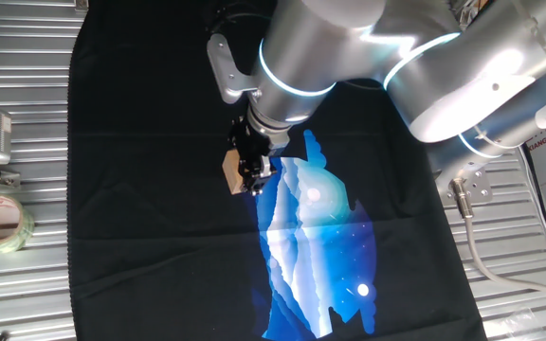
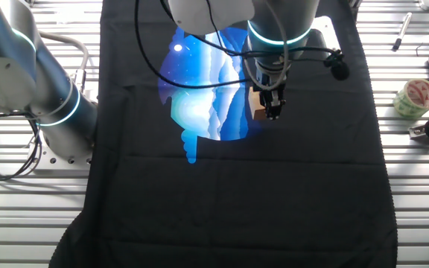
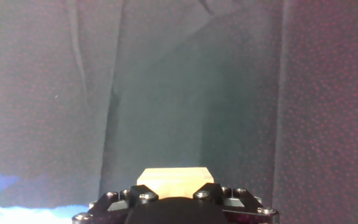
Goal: Pick up the small block on the left and move it to the right
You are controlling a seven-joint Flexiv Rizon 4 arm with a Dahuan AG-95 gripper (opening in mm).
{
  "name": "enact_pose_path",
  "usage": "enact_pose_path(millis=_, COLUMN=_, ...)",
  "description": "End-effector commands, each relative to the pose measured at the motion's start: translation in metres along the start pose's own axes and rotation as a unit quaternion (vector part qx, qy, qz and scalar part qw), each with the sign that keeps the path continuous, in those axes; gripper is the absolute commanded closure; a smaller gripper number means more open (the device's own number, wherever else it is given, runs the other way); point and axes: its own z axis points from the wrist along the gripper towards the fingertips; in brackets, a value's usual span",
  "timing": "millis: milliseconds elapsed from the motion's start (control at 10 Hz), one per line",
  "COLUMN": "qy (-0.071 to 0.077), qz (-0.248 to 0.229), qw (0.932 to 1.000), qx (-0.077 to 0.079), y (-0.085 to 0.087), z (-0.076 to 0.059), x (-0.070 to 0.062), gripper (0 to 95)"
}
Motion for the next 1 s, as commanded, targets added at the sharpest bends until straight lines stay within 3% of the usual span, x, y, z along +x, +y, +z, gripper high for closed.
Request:
enact_pose_path(millis=100, qy=0.005, qz=-0.013, qw=0.9999, qx=-0.005, y=0.0012, z=-0.0003, x=-0.0006, gripper=95.0)
enact_pose_path(millis=300, qy=0.01, qz=-0.01, qw=0.9999, qx=0.002, y=0.0012, z=-0.0003, x=-0.0006, gripper=95.0)
enact_pose_path(millis=400, qy=0.013, qz=-0.011, qw=0.9997, qx=0.019, y=0.0012, z=-0.0003, x=-0.0006, gripper=95.0)
enact_pose_path(millis=500, qy=0.009, qz=-0.004, qw=0.9997, qx=0.022, y=0.0012, z=-0.0003, x=-0.0006, gripper=95.0)
enact_pose_path(millis=700, qy=-0.003, qz=0.033, qw=0.9994, qx=0.011, y=0.0012, z=-0.0003, x=-0.0006, gripper=95.0)
enact_pose_path(millis=1000, qy=-0.003, qz=0.057, qw=0.9984, qx=0.006, y=0.0012, z=-0.0003, x=-0.0006, gripper=95.0)
